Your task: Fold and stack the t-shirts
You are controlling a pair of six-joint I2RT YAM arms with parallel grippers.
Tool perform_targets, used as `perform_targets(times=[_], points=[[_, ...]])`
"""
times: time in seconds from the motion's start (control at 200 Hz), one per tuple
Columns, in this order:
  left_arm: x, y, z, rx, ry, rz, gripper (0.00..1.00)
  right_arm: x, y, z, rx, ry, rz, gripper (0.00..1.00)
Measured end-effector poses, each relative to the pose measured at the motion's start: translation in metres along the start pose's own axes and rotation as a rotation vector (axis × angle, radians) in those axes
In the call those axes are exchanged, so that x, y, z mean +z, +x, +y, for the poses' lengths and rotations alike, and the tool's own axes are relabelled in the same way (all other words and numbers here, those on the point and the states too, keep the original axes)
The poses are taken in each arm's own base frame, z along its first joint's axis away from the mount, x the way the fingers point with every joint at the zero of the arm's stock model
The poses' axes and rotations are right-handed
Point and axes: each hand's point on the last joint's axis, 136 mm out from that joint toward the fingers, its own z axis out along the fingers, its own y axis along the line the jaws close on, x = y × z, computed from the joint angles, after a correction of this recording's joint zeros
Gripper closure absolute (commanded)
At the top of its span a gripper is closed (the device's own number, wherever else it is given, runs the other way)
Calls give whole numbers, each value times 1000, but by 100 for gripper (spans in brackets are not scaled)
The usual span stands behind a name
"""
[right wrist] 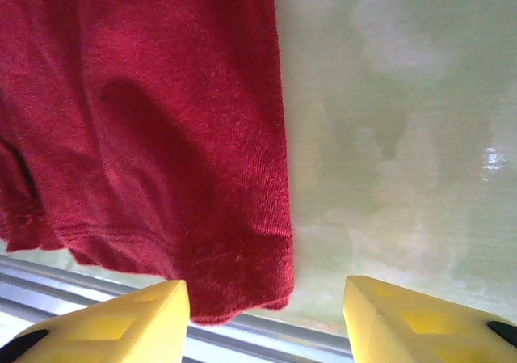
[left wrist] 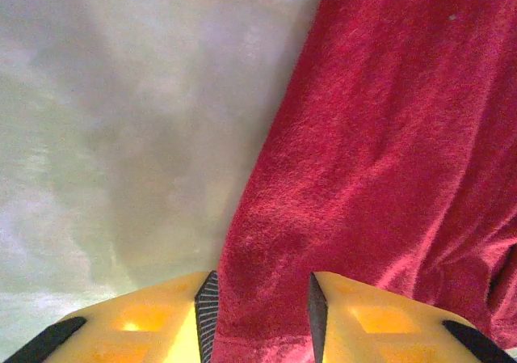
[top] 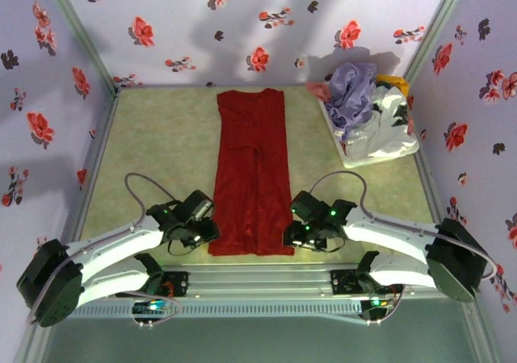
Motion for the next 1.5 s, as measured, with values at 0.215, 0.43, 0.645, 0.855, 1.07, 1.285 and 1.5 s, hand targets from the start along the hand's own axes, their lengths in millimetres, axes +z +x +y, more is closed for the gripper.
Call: perform_targets(times=[0.215, 0.43, 0.645, 0.855, 1.07, 1.285, 1.5], points=[[7, 6, 4, -31, 3, 14, 63, 5, -1, 3, -8, 14, 16, 47], [10, 9, 3, -45, 11, 9, 64, 8, -2, 2, -15, 33, 22, 52], [11, 9, 4, -69, 12, 5, 64, 1, -7, 1, -27, 58, -9, 49], [10, 9, 5, -82, 29, -5, 65, -13, -11, 4, -36, 40, -53, 54], [9, 8, 4, -83, 34, -12, 67, -8, -7, -8, -21, 55, -42, 68], [9, 8, 5, -80, 30, -14, 68, -1, -1, -13, -21, 73, 2, 68], [9, 8, 5, -79, 31, -14, 68, 12, 7, -10, -45, 105, 57, 68]])
